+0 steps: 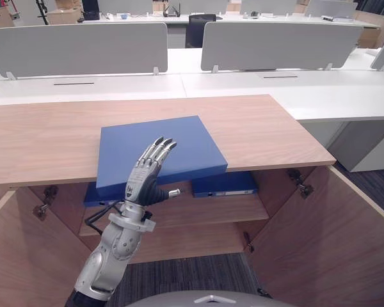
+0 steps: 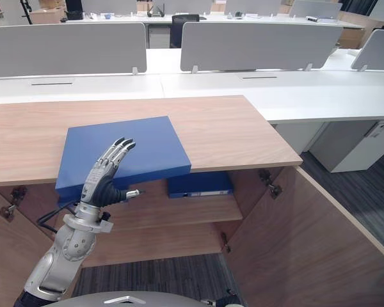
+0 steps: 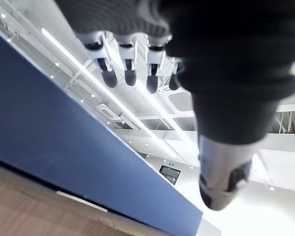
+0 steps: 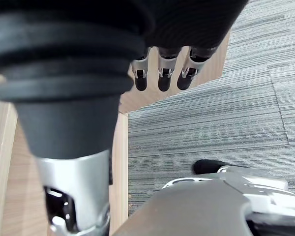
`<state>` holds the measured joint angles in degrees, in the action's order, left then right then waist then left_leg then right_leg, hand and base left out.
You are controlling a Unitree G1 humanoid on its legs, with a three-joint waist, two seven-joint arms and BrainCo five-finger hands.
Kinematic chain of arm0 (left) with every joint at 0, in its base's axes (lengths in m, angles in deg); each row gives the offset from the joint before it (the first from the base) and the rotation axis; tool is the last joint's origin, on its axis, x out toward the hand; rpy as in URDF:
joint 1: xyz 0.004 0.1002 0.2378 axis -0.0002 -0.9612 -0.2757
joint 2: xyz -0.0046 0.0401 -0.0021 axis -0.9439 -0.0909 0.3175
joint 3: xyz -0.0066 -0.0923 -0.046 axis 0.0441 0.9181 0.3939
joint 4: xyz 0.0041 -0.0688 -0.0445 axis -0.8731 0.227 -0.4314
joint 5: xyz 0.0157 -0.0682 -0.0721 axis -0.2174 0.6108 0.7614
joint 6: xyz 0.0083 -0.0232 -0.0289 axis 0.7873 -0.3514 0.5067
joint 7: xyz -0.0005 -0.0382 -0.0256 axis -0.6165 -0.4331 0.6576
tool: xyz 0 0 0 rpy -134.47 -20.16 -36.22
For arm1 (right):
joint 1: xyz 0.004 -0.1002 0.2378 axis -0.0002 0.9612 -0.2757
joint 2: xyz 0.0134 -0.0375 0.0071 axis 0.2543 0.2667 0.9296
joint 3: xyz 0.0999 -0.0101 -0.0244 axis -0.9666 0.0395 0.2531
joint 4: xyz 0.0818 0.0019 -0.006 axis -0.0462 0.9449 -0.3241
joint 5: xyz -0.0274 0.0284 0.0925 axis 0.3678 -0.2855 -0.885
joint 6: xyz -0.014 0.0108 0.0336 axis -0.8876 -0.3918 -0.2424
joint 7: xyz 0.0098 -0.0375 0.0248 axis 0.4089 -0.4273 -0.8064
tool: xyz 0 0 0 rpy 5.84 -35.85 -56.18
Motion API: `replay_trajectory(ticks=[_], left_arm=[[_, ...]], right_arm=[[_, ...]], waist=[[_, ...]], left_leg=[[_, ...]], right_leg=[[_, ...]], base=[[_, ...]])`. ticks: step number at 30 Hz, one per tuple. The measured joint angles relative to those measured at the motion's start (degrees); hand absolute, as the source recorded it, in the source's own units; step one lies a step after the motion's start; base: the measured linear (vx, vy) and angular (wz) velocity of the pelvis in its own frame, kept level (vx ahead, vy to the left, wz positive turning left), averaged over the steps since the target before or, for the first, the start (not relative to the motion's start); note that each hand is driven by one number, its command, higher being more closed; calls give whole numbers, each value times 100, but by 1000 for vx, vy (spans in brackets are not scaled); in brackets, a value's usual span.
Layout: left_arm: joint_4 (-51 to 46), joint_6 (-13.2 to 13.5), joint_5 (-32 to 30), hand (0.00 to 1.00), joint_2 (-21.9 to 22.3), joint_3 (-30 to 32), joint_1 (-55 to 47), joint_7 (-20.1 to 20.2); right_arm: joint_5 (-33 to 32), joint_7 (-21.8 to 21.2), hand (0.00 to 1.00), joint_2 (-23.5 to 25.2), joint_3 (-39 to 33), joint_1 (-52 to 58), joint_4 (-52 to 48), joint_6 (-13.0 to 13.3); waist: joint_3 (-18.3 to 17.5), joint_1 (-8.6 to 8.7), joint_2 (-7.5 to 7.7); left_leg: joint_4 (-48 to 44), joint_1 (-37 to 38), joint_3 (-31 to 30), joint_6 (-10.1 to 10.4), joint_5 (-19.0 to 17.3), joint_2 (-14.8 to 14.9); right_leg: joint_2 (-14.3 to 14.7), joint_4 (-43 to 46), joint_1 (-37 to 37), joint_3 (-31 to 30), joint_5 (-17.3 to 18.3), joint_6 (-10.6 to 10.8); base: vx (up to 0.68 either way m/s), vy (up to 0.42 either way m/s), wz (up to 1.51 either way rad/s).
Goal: Walk over to the cabinet, pick up the folder, carry it to the office cabinet, place the folder inside the office cabinet, then close the office cabinet door
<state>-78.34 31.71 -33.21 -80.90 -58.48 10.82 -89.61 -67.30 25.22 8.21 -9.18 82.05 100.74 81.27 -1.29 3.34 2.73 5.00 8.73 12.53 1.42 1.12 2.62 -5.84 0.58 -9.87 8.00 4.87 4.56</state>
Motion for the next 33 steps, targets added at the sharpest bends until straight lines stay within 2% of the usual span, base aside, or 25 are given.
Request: replay_trajectory(ticks=[6,12,18,25,33], left_arm=[[-608,-27,-61,0,212,258,-67,-249],[-628,-94,-481,0,196,687,-68,-345],[-648,-208,-859,0,-49,1039,-75,-404],[-542,-204,-1029,0,-425,1060,-85,-364],[-122,-198,-1129,0,-474,1112,-260,-197]], right_arm=[[-6,11,0,-9,-15,-10,160,19],[-6,10,0,-18,-24,53,172,16],[-5,-17,0,-3,-132,101,183,12],[-3,-21,0,5,-142,81,159,11],[-3,-18,0,8,-145,79,127,-4]], waist=[[-66,-39,-3],[-42,-84,-45],[-28,-155,-65],[1,-158,-56],[58,-170,-44]], left_leg=[[-1,-65,31,-8,31,10],[1,-75,25,-34,59,12],[1,-87,-10,-47,102,6],[1,-63,-148,-62,145,-11],[1,-13,-191,-45,132,-6]], right_leg=[[4,90,111,-77,-6,4],[1,188,138,-95,6,0],[-6,217,148,-74,4,2],[-10,181,92,78,30,-37],[-6,116,-6,155,62,-56]], base=[[-2,-1,-2],[-65,-9,0],[-33,-3,2],[0,-7,9],[-7,-8,3]])
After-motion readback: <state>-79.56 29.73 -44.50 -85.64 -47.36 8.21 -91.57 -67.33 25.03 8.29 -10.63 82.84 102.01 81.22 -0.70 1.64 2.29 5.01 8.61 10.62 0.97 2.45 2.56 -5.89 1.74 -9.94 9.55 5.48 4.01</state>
